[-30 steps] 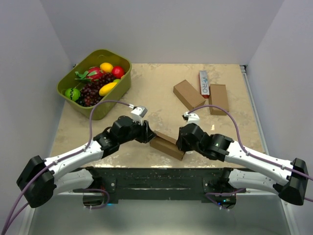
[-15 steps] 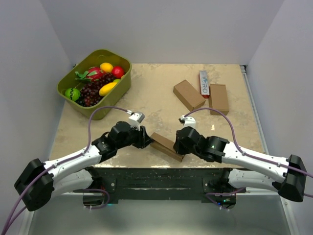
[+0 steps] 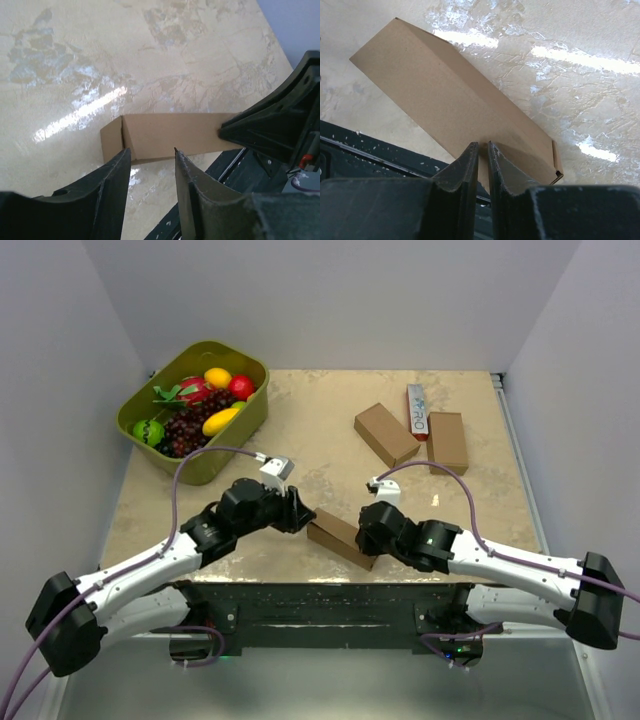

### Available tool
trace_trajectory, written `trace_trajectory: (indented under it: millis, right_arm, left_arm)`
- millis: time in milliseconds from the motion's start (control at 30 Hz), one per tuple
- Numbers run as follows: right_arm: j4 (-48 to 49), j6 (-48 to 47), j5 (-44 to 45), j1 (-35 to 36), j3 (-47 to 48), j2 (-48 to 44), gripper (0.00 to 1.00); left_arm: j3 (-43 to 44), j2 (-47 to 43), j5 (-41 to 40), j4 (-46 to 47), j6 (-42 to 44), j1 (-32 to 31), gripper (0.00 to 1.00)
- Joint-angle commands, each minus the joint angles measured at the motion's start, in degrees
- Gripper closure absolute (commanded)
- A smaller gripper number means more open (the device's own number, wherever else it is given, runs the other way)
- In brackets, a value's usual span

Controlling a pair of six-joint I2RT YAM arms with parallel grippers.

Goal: Fold the paper box

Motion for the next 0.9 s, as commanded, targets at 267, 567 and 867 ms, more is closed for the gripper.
trace_trajectory:
  millis: [267,567,867]
  right_arm:
    - [-2.63,1.52,-0.07,0.76,-2.87,1.89,0.82]
    - [-2.28,1.44,-0.07,0.76,-2.87,2.16,0.82]
    - [-4.91,2.14,-0.50,0.85,-0.15,0.58,0.53]
  left_arm:
    - [2.05,6.75,-0.88,4.36,1.71,1.58,0.56]
    - [-5.15,9.65,0.61,6.91,0.75,1.58,0.64]
    - [-9.73,9.39,1.58,8.93,0.48,1.58,0.70]
